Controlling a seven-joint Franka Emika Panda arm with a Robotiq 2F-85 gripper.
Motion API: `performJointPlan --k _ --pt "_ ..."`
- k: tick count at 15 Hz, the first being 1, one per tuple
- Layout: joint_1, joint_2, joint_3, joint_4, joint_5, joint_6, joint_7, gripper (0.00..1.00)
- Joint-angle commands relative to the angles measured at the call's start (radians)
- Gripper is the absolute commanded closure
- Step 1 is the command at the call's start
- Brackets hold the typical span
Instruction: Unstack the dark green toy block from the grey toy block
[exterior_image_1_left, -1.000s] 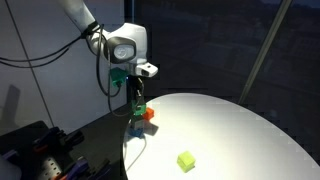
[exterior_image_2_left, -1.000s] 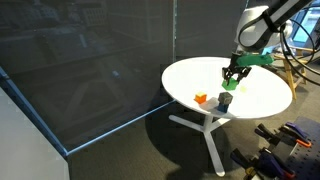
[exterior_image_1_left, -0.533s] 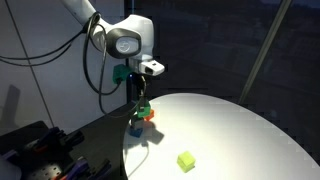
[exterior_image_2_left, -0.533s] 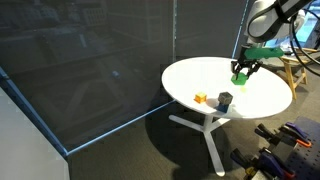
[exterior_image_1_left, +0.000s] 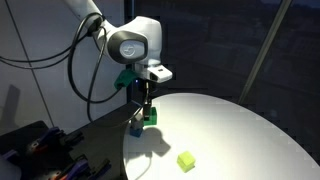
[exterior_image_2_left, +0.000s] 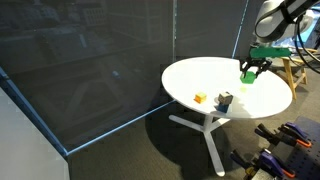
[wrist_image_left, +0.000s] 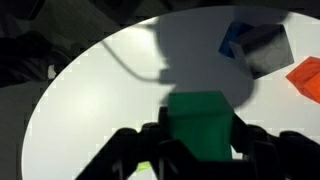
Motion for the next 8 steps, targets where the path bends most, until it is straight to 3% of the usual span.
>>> performJointPlan --k 1,8 --pt "-0.016 0.038 -0.014 0.024 -0.011 0.019 0.039 0.69" --pt "-0.013 0.142 -0.037 0.066 0.037 0.075 0.023 0.69"
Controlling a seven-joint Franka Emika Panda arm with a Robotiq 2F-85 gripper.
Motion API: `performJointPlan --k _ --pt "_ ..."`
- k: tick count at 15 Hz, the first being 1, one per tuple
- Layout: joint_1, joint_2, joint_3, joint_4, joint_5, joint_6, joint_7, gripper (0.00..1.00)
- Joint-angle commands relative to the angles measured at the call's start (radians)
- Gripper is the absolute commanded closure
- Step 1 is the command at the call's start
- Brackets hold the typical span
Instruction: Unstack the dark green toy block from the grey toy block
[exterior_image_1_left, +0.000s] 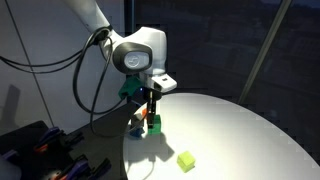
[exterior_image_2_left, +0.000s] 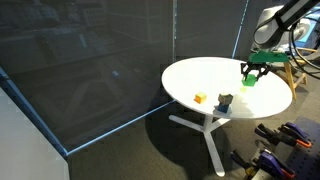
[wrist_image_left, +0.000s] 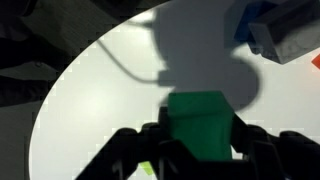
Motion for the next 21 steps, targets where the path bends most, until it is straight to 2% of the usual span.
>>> performJointPlan --k 1,10,20,21 --pt "0.000 0.075 -0.007 0.049 0.035 0.018 0.004 0.69" --pt "0.018 0.181 -0.015 0.064 0.081 0.079 -0.022 0.69" --pt "0.025 0.234 -0.015 0.070 0.111 0.129 -0.049 0.69" --pt "0.027 0.235 -0.016 0.070 0.112 0.131 -0.051 0.19"
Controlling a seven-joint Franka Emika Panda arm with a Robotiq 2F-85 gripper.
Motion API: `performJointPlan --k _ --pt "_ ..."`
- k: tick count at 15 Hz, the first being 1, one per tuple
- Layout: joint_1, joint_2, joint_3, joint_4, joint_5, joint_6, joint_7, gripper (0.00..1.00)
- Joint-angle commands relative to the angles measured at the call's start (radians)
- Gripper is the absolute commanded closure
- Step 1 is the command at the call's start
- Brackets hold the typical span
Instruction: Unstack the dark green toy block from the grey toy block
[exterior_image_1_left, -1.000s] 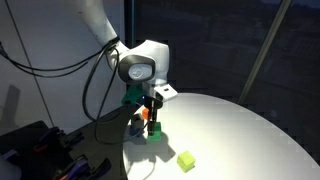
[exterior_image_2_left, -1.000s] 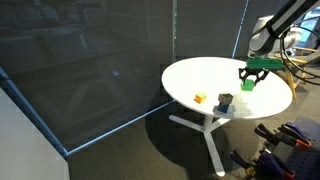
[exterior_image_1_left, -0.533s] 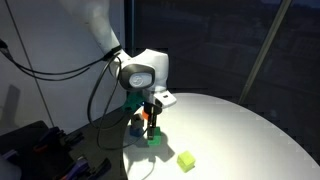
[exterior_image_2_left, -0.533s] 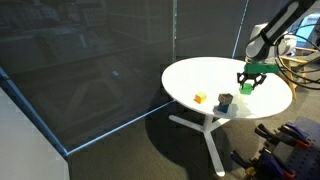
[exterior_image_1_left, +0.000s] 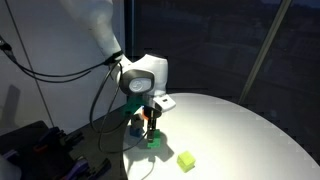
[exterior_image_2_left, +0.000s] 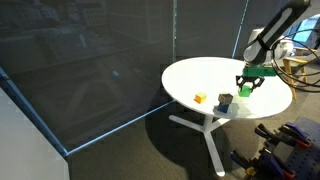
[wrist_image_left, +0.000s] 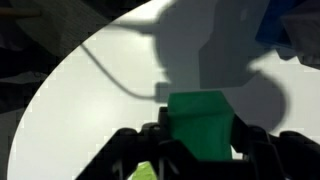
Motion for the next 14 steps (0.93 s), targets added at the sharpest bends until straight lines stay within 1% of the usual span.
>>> performJointPlan --k 1,3,4,8,14 --pt "0.011 0.008 -0.012 0.012 0.035 0.010 -0.043 0.18" --pt "0.012 0.007 -0.012 0.011 0.042 0.011 -0.053 0.05" --pt "0.012 0.007 -0.012 0.011 0.045 0.011 -0.055 0.00" --pt "0.021 -0.006 -0.015 0.007 0.038 -0.001 -0.053 0.00" --pt "0.057 -0.072 -0.028 -0.004 0.012 -0.053 -0.041 0.00"
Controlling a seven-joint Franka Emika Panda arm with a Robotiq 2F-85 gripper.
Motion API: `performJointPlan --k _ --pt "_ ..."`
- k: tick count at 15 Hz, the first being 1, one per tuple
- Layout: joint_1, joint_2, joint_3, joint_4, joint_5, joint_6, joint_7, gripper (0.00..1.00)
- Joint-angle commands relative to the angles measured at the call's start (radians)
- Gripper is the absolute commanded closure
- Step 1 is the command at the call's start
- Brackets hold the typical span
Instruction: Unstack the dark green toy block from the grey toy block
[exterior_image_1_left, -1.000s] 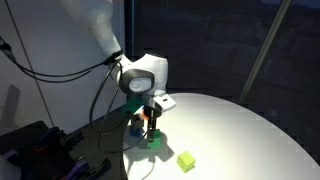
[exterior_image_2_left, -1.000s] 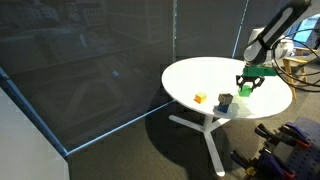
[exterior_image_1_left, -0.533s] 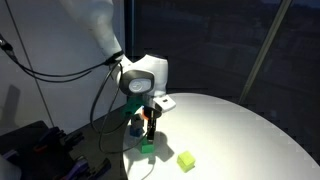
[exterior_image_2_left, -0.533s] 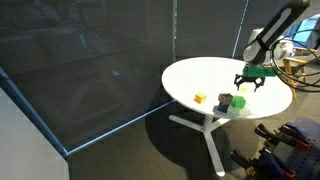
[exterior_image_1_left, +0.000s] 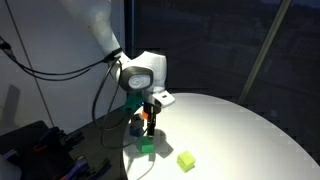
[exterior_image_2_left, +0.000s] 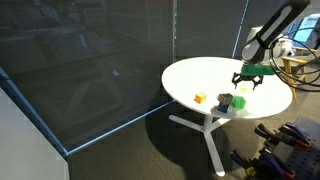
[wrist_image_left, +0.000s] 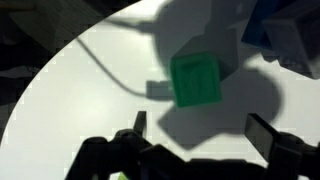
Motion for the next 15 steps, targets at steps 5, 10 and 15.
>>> performJointPlan --k 5,10,15 --pt "0.039 -0.149 -0.016 -0.013 -0.028 -0.137 -0.024 0.00" --pt "0.042 -0.255 0.015 -0.031 -0.068 -0.206 -0.054 0.00" --pt "0.041 -0.335 0.070 -0.044 -0.090 -0.282 -0.123 0.00"
